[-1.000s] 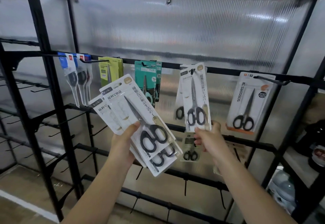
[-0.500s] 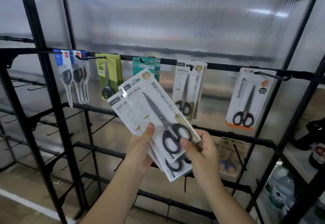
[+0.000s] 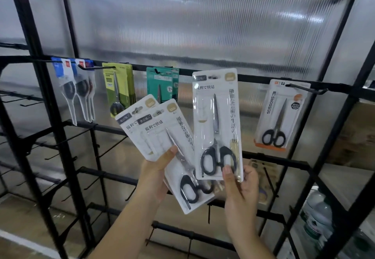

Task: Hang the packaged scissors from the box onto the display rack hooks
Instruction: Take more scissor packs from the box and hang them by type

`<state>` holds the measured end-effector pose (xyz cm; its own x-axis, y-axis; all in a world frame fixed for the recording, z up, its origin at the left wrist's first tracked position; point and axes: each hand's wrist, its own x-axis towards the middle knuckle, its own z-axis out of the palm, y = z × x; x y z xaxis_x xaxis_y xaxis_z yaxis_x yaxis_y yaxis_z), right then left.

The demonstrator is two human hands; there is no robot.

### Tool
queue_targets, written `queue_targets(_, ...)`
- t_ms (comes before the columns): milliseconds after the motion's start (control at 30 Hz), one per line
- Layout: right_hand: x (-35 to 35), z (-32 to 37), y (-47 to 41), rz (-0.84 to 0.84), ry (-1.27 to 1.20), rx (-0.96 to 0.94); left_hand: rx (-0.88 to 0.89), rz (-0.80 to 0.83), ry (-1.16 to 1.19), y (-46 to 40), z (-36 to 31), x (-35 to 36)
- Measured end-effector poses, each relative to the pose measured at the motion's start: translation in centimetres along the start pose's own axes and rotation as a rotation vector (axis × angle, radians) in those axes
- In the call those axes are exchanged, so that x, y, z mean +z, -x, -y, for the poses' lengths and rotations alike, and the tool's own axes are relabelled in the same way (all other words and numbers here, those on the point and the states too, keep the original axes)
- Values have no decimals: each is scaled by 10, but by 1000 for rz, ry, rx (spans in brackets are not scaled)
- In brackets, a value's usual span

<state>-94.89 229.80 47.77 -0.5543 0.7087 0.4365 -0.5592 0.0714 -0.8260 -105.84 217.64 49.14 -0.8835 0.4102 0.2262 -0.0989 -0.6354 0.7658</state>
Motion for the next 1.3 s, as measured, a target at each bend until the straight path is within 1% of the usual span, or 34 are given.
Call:
queue_targets(133, -3, 3, 0, -35, 16, 45, 6, -47, -32, -2, -5, -9)
queue_targets(267, -1, 18, 2, 1, -9, 82, 48, -92, -26, -4, -11, -16)
queue_targets(333, 1, 27, 4, 30, -2, 43, 53, -111, -27, -6, -12, -18)
queue_targets(433, 6, 42, 7, 48, -60, 0, 54, -130, -1, -9, -12, -21)
queue_targets(533, 8, 52, 9, 2, -100, -34, 60, -134, 17, -9, -12, -23)
queue_targets(633, 7, 60, 10, -6, -56, -74, 77, -117, 18, -10, -12, -24)
queue_targets(933, 3, 66, 10, 3, 54, -79, 48, -127, 20, -8, -11, -20)
queue_targets(1067, -1, 63, 7, 21, 11, 10, 18, -151, 31, -8, -7, -21)
queue_targets(1167, -4, 57, 4, 92, -19, 183, 4, -154, 37, -7, -5, -21)
queue_targets(1233, -6, 52, 0, 68, -65, 316, -13, -162, 33, -7, -4, -22)
queue_targets(1300, -6, 50, -2, 30, -100, 379, -21, -165, 42, -6, -3, -22)
